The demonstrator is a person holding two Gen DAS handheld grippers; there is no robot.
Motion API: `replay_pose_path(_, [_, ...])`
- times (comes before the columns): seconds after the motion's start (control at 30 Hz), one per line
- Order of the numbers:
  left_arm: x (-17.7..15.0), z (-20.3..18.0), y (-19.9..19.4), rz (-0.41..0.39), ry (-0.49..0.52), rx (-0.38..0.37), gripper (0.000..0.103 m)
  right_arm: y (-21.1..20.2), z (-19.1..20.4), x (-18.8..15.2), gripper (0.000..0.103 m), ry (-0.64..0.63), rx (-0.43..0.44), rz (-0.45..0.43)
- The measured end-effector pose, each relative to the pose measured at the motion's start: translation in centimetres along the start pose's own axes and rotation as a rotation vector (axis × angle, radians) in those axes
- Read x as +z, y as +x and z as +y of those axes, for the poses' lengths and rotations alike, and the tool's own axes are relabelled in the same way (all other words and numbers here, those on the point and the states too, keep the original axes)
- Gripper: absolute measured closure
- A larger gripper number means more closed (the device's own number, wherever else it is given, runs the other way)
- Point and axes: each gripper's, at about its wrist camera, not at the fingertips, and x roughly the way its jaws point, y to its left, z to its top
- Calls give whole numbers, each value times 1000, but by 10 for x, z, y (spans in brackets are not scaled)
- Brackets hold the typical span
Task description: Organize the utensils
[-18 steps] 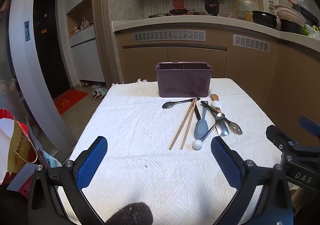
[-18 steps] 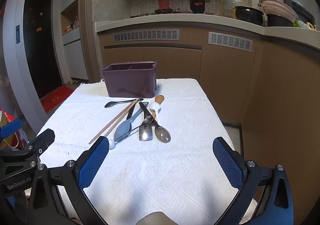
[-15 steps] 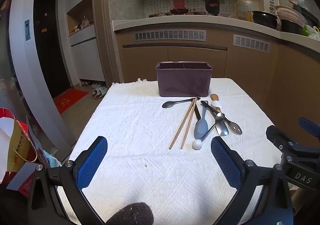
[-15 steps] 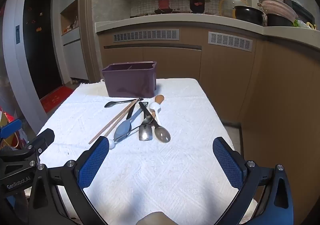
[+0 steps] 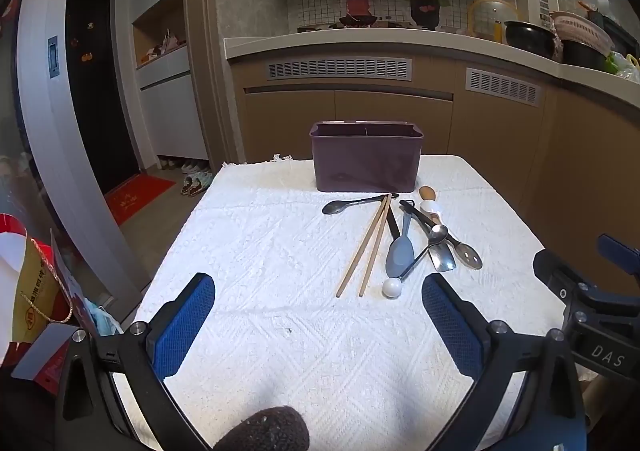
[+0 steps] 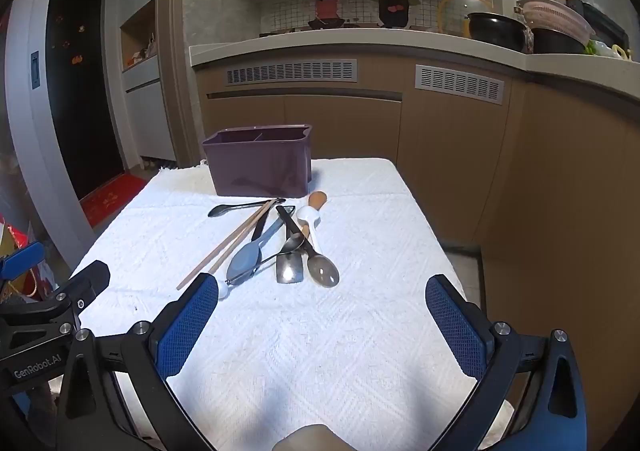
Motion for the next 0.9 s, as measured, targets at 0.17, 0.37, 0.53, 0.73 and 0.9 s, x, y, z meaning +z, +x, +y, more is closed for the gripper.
replay_pose_path(0.17, [1, 1, 0, 2, -3, -2, 0, 0, -1, 0, 0, -2, -1, 2])
replay_pose_path(0.37, [0, -1, 1, 4, -4, -3, 0, -3, -1, 0, 0, -2, -1, 2])
replay_pose_path(0.53, [0, 0, 0, 5, -6, -4, 0, -3, -1, 0, 0, -3, -2, 1])
replay_pose_path(0.73, [-2, 0, -1, 8, -8, -6, 0, -3, -1, 0, 0, -3, -2, 1])
replay_pose_path(0.9, [-2, 0, -1, 10, -9, -7, 0, -3, -2, 0, 0, -3, 0, 2])
